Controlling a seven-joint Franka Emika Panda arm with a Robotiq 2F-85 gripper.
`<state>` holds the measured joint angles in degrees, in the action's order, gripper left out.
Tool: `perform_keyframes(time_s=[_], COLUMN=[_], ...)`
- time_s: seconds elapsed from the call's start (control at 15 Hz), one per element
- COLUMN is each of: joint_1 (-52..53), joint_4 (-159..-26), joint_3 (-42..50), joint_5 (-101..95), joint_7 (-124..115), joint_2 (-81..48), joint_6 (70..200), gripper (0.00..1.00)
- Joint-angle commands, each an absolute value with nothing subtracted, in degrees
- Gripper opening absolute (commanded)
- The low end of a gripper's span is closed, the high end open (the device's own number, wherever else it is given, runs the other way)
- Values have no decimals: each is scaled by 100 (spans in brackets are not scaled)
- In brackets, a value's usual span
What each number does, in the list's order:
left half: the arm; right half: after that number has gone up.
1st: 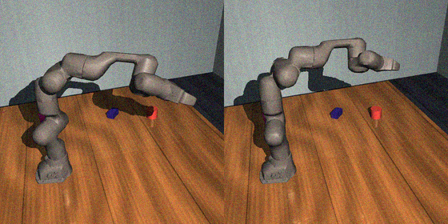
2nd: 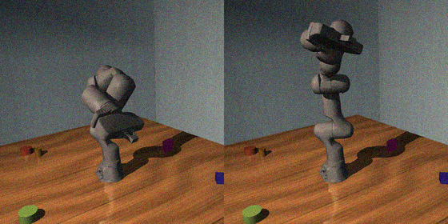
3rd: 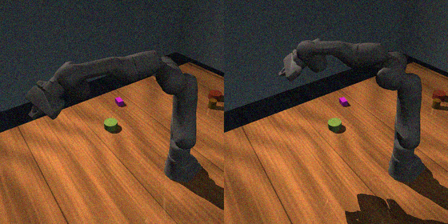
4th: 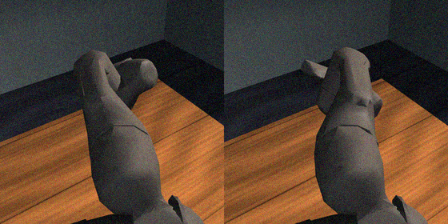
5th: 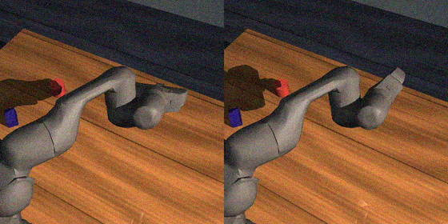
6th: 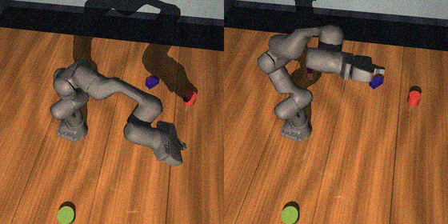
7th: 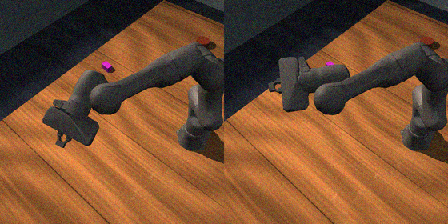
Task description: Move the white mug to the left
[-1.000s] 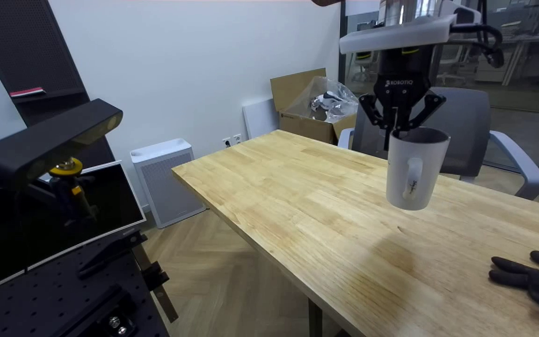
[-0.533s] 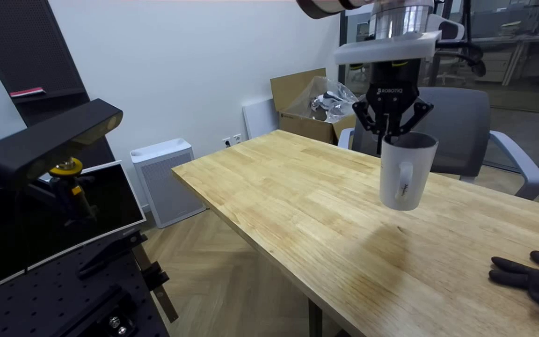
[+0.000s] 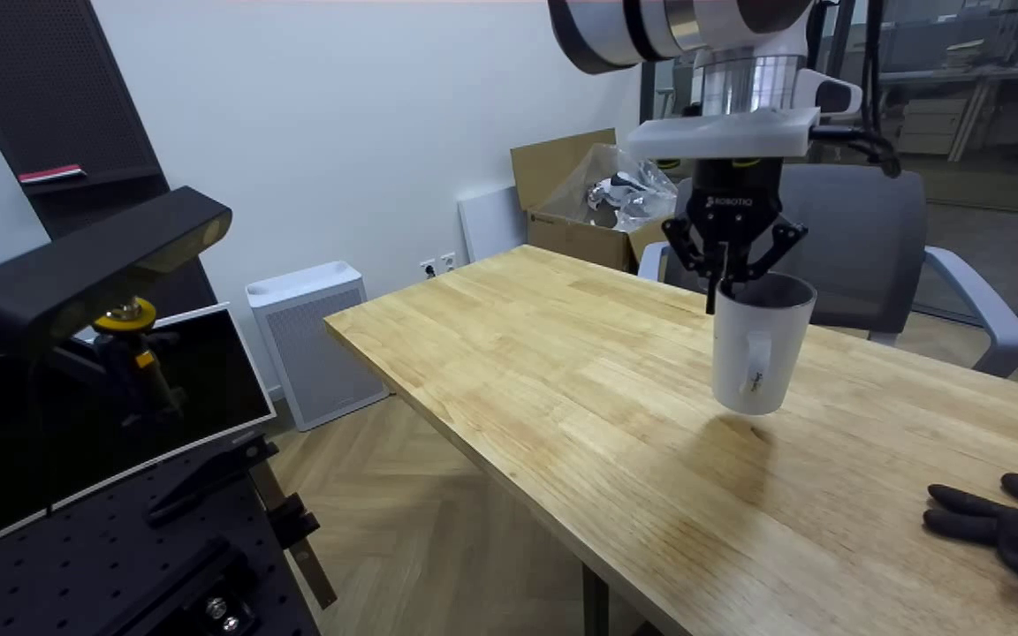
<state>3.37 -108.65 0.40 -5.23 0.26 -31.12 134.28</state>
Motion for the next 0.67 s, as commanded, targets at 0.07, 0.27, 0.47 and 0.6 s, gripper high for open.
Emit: perform_keyframes(time_s=[0.07,0.27,0.47,0.6], joint_1=[314,285,255,242], joint_4=[-10735,-10736,-10726,-10715], joint_3=[68,99,129,151], joint_5=[-576,-572,-569,-573], joint_7=[-17,-23,-28,-36], joint_2=[-3200,-3265,-3329,-3364], joint_6=[13459,13494,13499,13491], gripper=[2,2,2,2])
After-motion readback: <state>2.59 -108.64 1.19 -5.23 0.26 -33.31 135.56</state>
